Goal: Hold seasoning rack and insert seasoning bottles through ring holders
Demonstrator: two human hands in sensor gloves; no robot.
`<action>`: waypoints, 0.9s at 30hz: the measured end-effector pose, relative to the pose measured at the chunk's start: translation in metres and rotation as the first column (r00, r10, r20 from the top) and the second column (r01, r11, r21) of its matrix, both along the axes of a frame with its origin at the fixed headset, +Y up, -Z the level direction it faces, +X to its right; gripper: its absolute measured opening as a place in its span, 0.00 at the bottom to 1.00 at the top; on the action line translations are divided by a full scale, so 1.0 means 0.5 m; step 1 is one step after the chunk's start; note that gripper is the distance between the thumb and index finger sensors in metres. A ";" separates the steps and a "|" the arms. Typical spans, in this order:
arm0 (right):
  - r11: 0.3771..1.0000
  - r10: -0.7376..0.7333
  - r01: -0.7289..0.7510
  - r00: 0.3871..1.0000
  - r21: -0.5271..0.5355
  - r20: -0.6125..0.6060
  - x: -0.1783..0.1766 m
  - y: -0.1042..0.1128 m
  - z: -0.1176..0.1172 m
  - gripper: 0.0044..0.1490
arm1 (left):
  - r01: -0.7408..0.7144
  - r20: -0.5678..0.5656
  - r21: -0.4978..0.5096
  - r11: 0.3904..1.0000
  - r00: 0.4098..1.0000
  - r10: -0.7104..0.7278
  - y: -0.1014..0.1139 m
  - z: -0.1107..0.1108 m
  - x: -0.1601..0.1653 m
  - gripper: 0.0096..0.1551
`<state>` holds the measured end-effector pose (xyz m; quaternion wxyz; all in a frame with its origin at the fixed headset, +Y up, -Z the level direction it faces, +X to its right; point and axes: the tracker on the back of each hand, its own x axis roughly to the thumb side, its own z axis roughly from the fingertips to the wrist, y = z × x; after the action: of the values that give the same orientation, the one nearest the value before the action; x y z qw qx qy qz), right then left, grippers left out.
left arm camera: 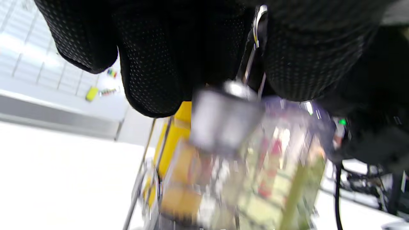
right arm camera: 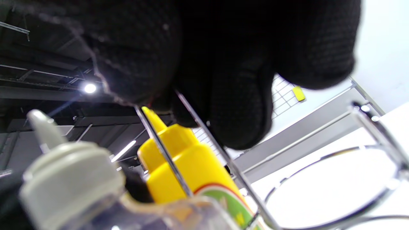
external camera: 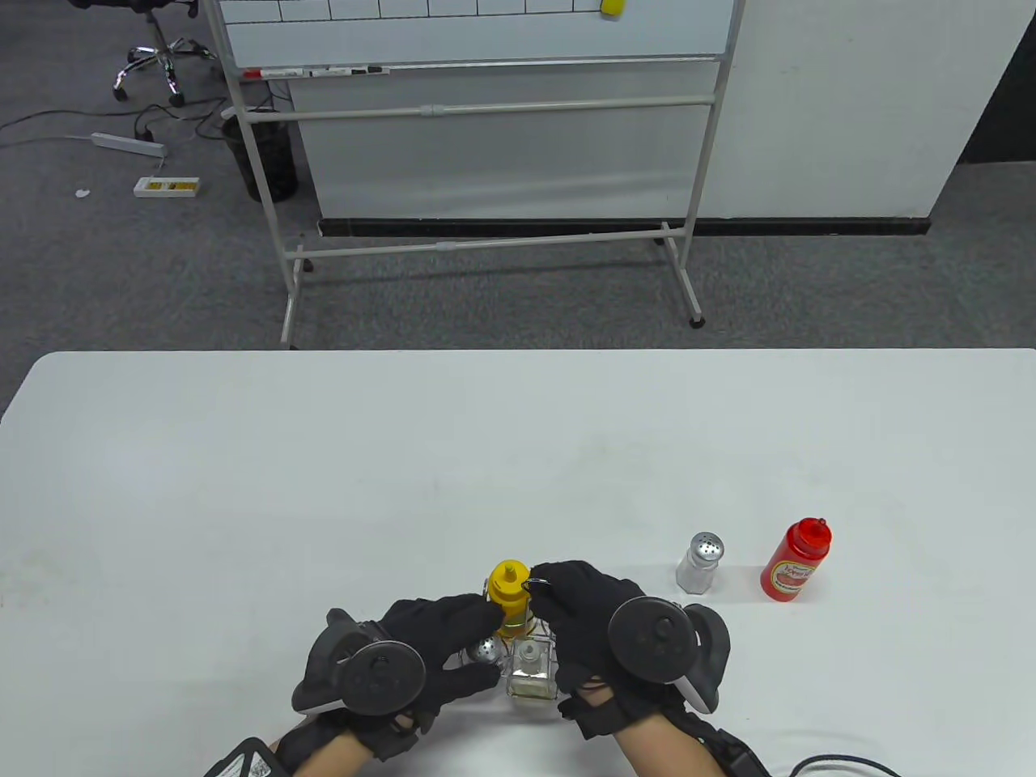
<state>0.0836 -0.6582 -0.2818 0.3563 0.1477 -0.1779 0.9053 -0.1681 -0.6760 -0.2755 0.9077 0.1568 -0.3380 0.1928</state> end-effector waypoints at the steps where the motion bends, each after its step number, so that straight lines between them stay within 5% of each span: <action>1: 1.000 -0.002 0.002 1.000 -0.001 0.000 0.000 0.000 0.000 0.26 | -0.038 -0.026 0.033 0.999 0.999 0.039 0.019 -0.002 -0.006 0.39; 4: 1.000 -0.004 0.004 1.000 0.000 0.001 0.000 0.000 0.000 0.26 | -0.189 -0.057 0.014 0.982 0.980 0.189 0.074 -0.017 -0.010 0.45; 6: 1.000 0.003 -0.003 1.000 0.001 0.000 -0.003 -0.001 -0.001 0.26 | -0.204 0.001 -0.112 0.973 0.979 0.205 0.103 -0.040 0.019 0.47; 11: 1.000 0.001 -0.001 1.000 0.001 0.002 -0.005 -0.001 0.001 0.27 | 0.175 0.105 -0.439 0.881 0.984 -0.143 0.087 -0.094 0.085 0.52; 15: 1.000 0.004 -0.004 1.000 -0.004 0.000 -0.007 -0.002 0.000 0.27 | 0.015 0.061 -0.350 0.937 0.998 0.007 0.046 -0.104 0.099 0.40; 20: 1.000 0.020 -0.020 1.000 0.011 0.014 -0.014 -0.006 0.001 0.27 | 0.077 -0.005 -0.069 0.995 0.997 -0.077 0.041 -0.077 0.108 0.34; 27: 0.998 -0.057 0.056 0.998 0.026 0.021 -0.001 0.000 0.003 0.26 | -0.030 0.017 -0.014 0.999 0.999 0.030 0.043 -0.061 0.092 0.23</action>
<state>0.0833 -0.6580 -0.2804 0.3780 0.1371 -0.1975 0.8941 -0.1220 -0.6545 -0.3058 0.9029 0.1540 -0.3422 0.2099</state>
